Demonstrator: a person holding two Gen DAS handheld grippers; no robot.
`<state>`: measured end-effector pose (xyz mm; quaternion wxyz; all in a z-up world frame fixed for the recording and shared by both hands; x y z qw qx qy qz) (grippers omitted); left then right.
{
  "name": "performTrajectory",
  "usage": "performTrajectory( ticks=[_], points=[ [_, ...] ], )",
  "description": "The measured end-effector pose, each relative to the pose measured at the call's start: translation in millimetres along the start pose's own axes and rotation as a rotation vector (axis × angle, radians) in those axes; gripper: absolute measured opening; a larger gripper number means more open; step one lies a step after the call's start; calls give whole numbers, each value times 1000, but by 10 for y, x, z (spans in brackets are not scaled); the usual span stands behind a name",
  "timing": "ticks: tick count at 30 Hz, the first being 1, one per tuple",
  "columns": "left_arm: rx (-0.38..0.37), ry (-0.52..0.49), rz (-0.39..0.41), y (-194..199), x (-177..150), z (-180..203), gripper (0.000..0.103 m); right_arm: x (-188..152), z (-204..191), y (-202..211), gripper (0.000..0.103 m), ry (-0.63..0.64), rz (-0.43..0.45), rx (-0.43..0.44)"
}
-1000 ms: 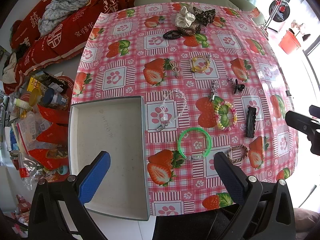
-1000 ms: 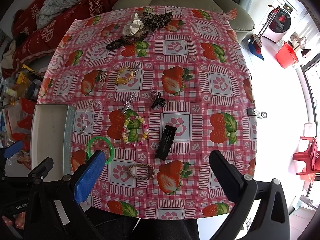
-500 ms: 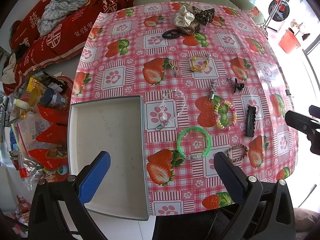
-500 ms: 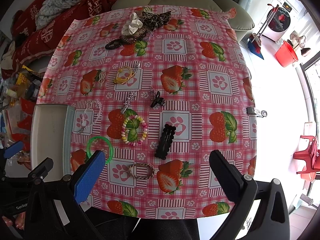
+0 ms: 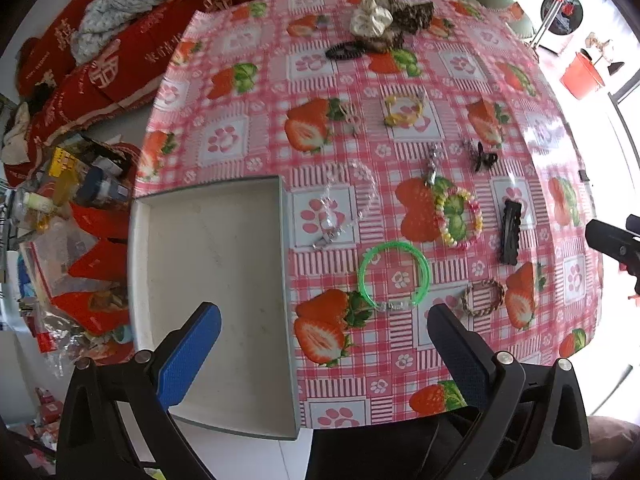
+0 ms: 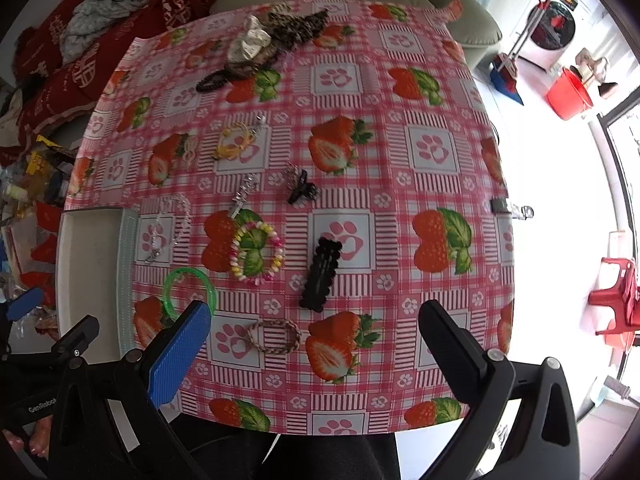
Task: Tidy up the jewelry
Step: 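Grasp the black rectangular hair clip with the right tool while the left tool grasps the green bangle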
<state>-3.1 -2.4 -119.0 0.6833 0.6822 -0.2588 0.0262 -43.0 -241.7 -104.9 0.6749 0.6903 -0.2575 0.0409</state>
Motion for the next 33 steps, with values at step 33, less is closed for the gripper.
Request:
performTrajectory(
  ticks=[33],
  points=[
    [-53,-16,-147,-1200,-39,375,74,-478,228,-1353,92,-59,-225,-31]
  ],
)
Point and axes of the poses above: each gripper's, at about its wrist camera, not at the fingertips, and y roughly against the way its jaws point, z to its right, x to its top, the point moved 7 cm from there along -y, roughly the way its jaws point, and after that the axes turned 14 degrees about z, right-handed, at the moved point
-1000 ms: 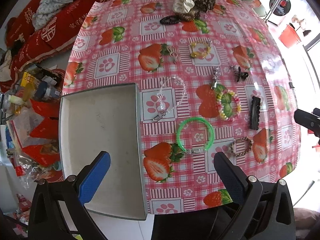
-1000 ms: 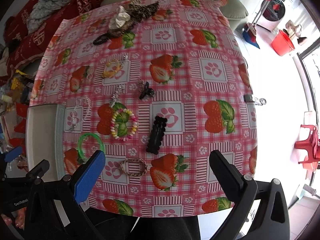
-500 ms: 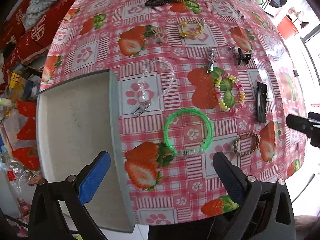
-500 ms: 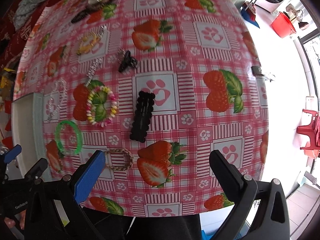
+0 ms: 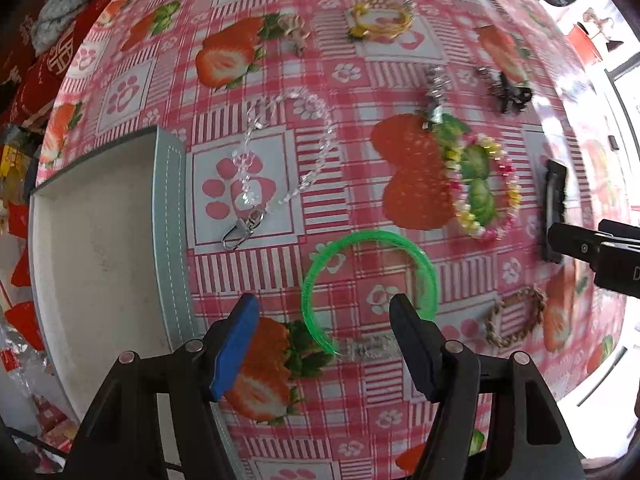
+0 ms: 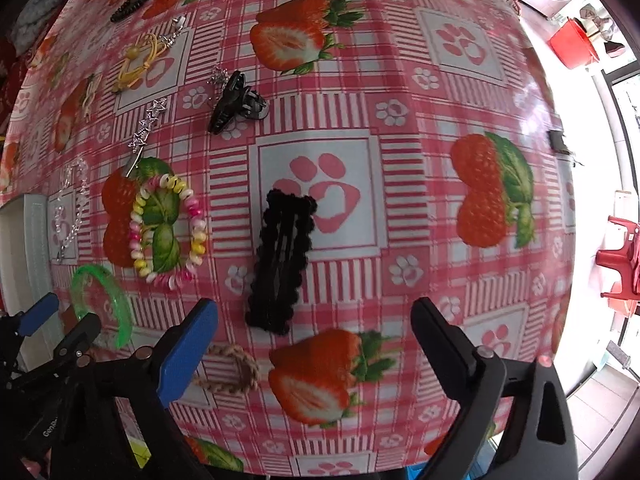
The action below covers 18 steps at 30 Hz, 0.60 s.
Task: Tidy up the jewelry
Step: 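Grasp the black rectangular hair clip with the right tool while the left tool grasps the green bangle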
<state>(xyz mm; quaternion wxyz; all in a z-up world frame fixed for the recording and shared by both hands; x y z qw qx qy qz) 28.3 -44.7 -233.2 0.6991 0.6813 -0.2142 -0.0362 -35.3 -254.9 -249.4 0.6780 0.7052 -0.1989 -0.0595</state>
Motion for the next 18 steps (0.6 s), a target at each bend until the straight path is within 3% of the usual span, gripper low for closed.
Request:
performTrajectory(
  ticks=[4,11,14,16,18],
  points=[
    [-8,40,-33,-143,-15,-59,74,45,-84,-189,82,0,-19,12],
    [-18,42,-12,-189,88,-22,73,74,-157,-347,79,33,6,-33],
    [-23,25,3,-110,92,73,50,82,-281,-349,63,67,19,-30],
    [-31,5,2,-90,99,142,27,84,-358,-344,49,79,26,-26],
    [-39,-7,-3,-98,153,191,13,105,-366,-356,43,74,26,-27]
  ],
)
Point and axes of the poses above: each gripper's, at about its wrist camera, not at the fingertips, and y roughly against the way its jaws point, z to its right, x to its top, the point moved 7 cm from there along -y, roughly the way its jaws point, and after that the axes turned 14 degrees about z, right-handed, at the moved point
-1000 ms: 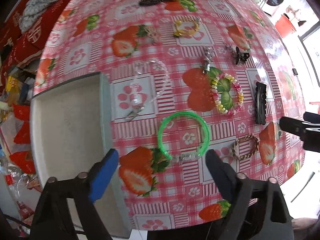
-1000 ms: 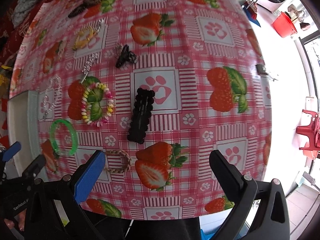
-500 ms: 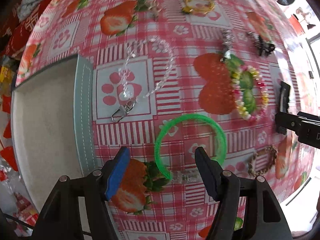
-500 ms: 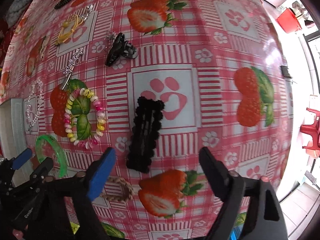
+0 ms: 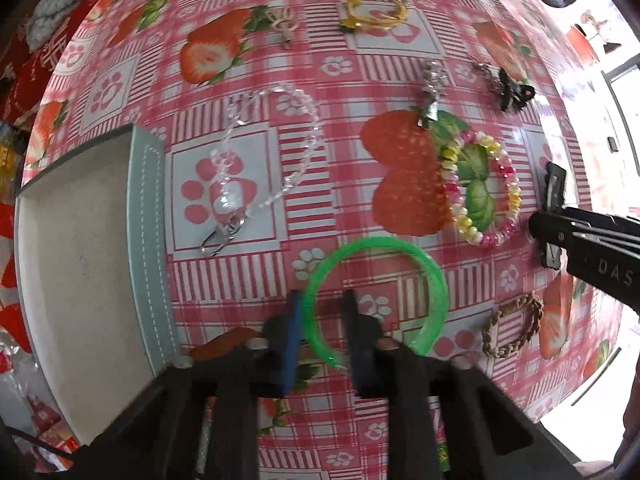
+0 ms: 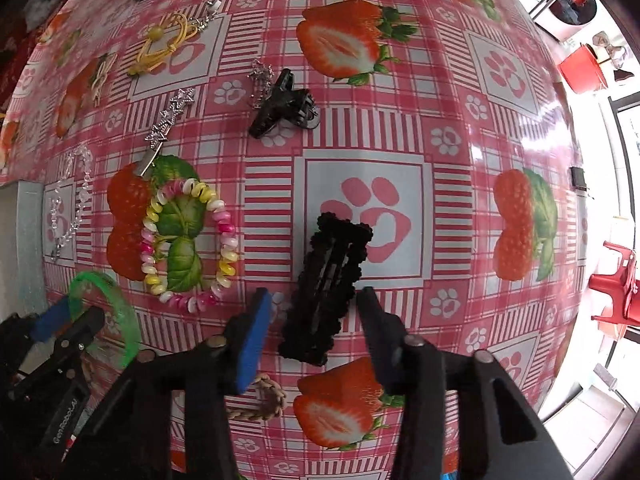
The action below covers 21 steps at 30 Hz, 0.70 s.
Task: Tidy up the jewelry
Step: 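Grasp the black rectangular hair clip with the right tool while the left tool grasps the green bangle, then carry the black clip and green bangle with both tools over the white tray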
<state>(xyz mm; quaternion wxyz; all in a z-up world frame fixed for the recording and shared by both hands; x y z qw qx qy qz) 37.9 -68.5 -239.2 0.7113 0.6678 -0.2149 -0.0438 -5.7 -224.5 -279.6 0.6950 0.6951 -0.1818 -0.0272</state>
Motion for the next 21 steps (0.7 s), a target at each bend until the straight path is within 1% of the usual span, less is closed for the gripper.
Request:
performTrajectory(
  ticks=[1,2,3,4,6,9,10,15,16,21],
  points=[
    [-7,0,-3,0,19,21,12,16,-6,-13,37,-3,0,-1],
    [-16,3,-4,1,45,31,12,-28,30,37,34,-3,1,1],
    [-26,8,-4,8,75,40,12,-30,31,49,33,-1,-2,2],
    [-31,9,-2,19,38,75,12,-31,19,83,33,0,-4,1],
    [-44,13,3,42,111,94,12,-27,16,100,33,11,-4,-2],
    [-61,25,11,183,64,59,12,-37,68,147,32,0,-1,16],
    [-68,31,16,223,96,33,12,-71,48,231,32,-8,0,25],
    [-85,56,50,414,232,-40,12,-3,145,421,32,-27,18,45],
    [-89,63,58,537,183,-90,12,11,138,484,32,-28,22,48],
    [-88,108,108,892,356,-314,12,158,23,812,33,-8,63,72]
  ],
)
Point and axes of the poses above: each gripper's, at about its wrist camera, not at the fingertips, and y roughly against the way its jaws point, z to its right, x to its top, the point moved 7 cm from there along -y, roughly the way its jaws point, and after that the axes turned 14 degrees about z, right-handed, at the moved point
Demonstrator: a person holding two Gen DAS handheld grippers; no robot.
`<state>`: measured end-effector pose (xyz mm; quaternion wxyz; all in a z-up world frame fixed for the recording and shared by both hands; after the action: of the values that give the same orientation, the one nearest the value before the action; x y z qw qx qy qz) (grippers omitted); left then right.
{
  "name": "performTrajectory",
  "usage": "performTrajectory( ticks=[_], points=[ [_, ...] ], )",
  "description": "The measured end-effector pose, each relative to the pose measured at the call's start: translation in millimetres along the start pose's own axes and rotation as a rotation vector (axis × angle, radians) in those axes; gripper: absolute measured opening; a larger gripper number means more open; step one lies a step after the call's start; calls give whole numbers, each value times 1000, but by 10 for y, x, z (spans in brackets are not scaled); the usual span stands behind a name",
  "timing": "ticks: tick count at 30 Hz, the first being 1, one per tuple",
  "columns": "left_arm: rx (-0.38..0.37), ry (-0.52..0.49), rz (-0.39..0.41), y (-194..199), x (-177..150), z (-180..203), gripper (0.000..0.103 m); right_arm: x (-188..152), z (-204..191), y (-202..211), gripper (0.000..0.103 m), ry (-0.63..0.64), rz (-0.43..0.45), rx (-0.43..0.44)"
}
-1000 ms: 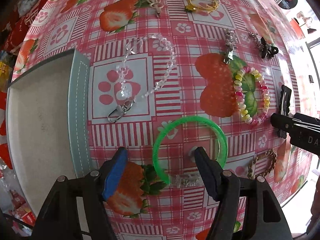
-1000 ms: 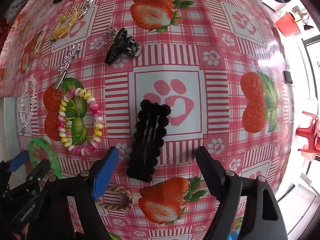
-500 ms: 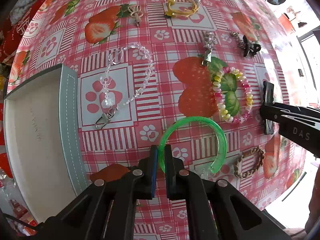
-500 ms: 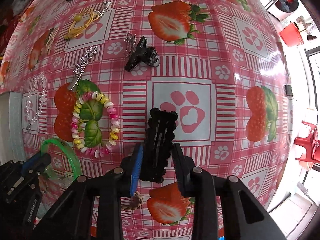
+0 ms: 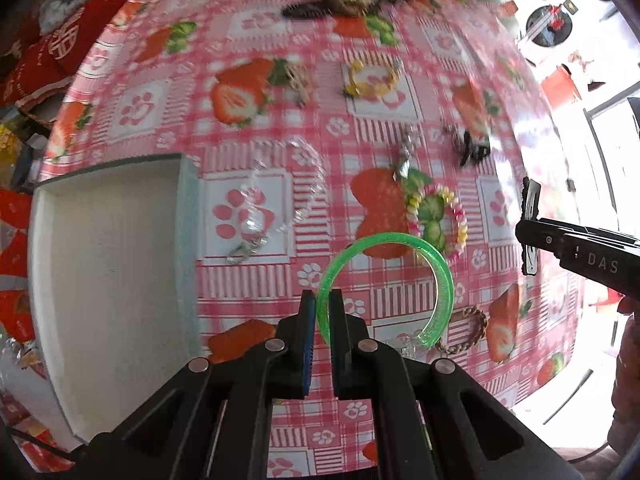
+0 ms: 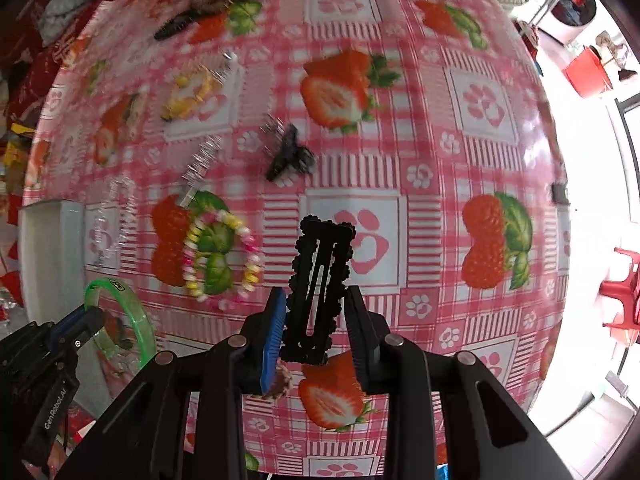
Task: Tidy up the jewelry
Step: 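Carry the black clip and green bangle with both tools over the white tray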
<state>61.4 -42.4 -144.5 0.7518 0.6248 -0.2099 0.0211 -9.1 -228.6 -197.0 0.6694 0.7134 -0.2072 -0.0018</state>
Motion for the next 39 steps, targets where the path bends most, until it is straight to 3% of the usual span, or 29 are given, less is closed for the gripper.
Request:
performTrajectory(
  ticks=[5,6,12,21,29,39],
  points=[
    [34,63,51,229,-30,-335,12,210,-282,217,33,56,47,61],
    [45,75,62,299,-190,-400,12,262,-394,256,33,75,55,79],
    [139,181,117,491,-434,-957,12,274,-1224,349,33,194,84,199],
    [270,348,144,460,-421,-2062,12,165,-2578,290,32,375,62,377],
    [293,370,107,-29,-380,-2457,12,-11,-3152,-140,32,443,-23,388],
    [339,322,76,-327,-370,-2560,12,-94,-3200,-622,32,443,-98,327]
  ],
)
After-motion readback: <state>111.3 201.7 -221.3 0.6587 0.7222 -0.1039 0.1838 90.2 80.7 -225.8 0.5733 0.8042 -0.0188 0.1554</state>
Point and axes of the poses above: each gripper's, at about its wrist camera, not at the fingertips, and y roughly against the way its jaws point, z to its right, x to its top, the point moved 7 cm from there along -y, roughly the way its jaws point, and after that the axes turned 14 degrees about z, right-handed, at the moved point
